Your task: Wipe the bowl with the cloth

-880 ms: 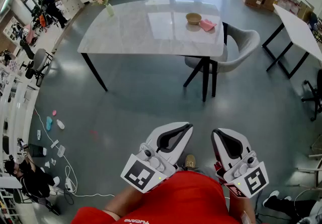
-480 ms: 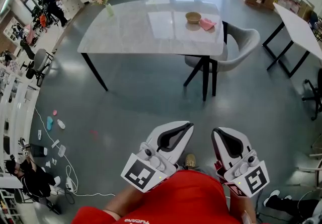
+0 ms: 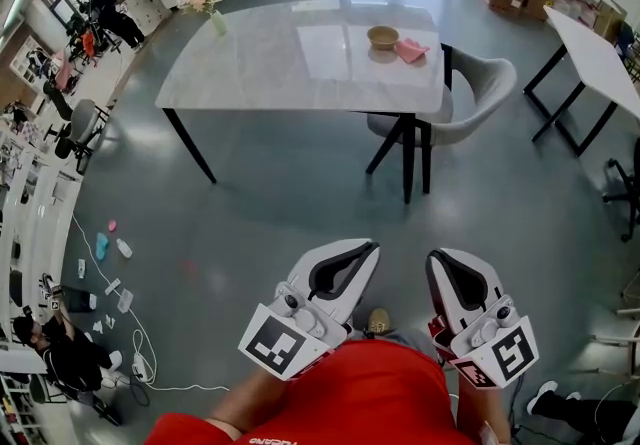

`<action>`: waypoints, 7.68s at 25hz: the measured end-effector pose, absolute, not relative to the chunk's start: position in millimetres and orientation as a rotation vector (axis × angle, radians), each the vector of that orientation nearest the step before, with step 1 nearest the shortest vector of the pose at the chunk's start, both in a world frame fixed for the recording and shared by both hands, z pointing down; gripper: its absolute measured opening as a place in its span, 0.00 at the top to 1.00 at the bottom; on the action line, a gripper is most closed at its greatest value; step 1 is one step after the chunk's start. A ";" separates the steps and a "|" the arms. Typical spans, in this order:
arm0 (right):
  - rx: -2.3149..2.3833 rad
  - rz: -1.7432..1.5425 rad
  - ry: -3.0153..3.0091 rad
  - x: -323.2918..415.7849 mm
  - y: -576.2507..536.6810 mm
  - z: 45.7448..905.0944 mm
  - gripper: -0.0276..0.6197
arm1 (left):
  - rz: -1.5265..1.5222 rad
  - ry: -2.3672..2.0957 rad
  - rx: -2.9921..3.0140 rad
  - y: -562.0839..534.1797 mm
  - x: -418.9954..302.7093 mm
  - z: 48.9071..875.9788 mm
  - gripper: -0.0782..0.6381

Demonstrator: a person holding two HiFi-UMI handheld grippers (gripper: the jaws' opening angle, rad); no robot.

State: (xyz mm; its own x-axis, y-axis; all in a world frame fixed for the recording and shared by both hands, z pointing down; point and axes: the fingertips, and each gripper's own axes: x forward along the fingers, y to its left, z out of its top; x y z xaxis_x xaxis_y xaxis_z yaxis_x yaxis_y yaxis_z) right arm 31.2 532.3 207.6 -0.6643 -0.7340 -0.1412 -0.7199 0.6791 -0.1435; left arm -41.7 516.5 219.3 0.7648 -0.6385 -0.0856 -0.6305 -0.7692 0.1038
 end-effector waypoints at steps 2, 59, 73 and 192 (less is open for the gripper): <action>-1.186 -0.104 2.702 36.0 530.3 206.1 0.95 | -0.176 -1.060 2.878 513.7 -41.4 217.4 0.88; -1.416 -0.093 2.731 36.4 202.0 234.4 0.95 | -0.148 -1.027 2.930 185.1 -65.5 235.3 0.88; -1.455 -0.144 2.758 38.0 122.0 250.4 0.95 | -0.054 -1.051 2.862 101.5 -71.5 260.2 0.88; -0.820 0.381 4.142 21.2 -207.7 513.6 0.92 | 0.518 -0.970 1.881 -230.4 6.9 522.0 0.87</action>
